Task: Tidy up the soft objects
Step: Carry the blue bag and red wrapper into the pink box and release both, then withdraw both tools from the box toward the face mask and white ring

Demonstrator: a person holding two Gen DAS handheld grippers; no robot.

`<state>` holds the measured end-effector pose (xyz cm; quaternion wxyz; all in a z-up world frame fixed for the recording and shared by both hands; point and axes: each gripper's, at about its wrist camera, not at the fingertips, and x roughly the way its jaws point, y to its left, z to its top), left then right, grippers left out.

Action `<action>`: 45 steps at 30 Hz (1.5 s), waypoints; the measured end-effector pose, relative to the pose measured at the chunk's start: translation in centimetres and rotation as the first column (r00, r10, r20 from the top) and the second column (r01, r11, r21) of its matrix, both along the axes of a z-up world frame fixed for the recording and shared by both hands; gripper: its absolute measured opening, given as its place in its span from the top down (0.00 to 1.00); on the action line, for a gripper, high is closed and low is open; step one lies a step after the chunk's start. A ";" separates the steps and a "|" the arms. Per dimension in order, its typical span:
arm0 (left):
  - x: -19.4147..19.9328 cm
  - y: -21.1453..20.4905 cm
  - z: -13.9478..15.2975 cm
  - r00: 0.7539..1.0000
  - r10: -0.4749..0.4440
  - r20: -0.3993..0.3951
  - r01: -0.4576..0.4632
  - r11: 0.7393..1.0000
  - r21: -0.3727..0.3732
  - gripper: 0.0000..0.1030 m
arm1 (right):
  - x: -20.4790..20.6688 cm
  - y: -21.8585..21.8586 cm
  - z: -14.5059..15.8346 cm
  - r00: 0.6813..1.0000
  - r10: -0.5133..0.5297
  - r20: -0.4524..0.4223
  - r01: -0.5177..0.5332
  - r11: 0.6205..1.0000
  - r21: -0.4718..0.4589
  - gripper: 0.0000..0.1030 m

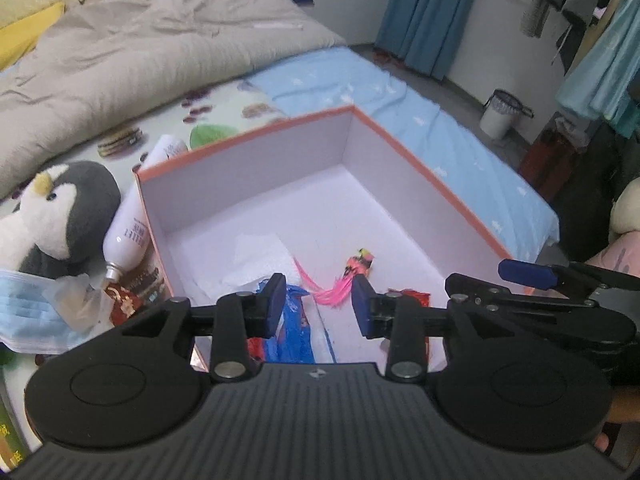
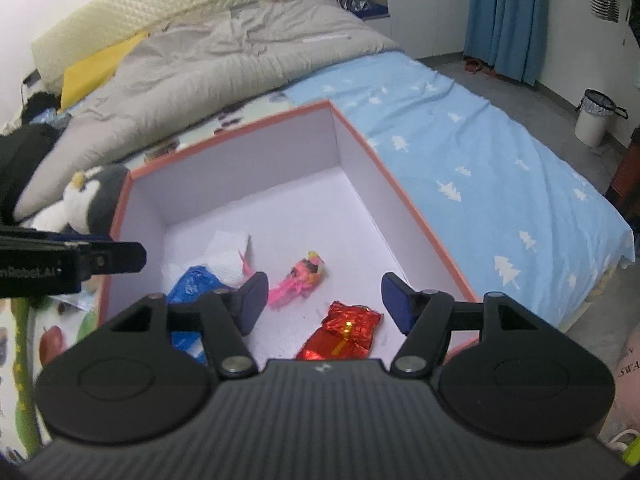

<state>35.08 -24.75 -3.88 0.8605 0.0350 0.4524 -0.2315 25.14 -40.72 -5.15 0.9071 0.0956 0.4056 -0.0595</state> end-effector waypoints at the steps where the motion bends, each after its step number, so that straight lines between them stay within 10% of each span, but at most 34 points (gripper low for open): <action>1: -0.4 0.3 0.5 1.000 0.004 0.017 -0.004 1.000 -0.004 0.60 | -0.3 0.1 0.5 1.000 0.000 0.015 0.000 1.000 0.001 0.37; 21: -13.6 10.1 10.2 0.959 0.106 0.264 -0.073 0.989 -0.131 0.59 | -10.6 7.4 10.2 0.945 0.079 0.318 -0.072 0.997 -0.032 0.37; 45: -24.8 22.1 4.7 0.920 0.272 0.281 -0.240 0.960 -0.143 0.58 | -18.1 17.3 3.9 0.935 0.216 0.282 -0.215 0.976 -0.034 0.37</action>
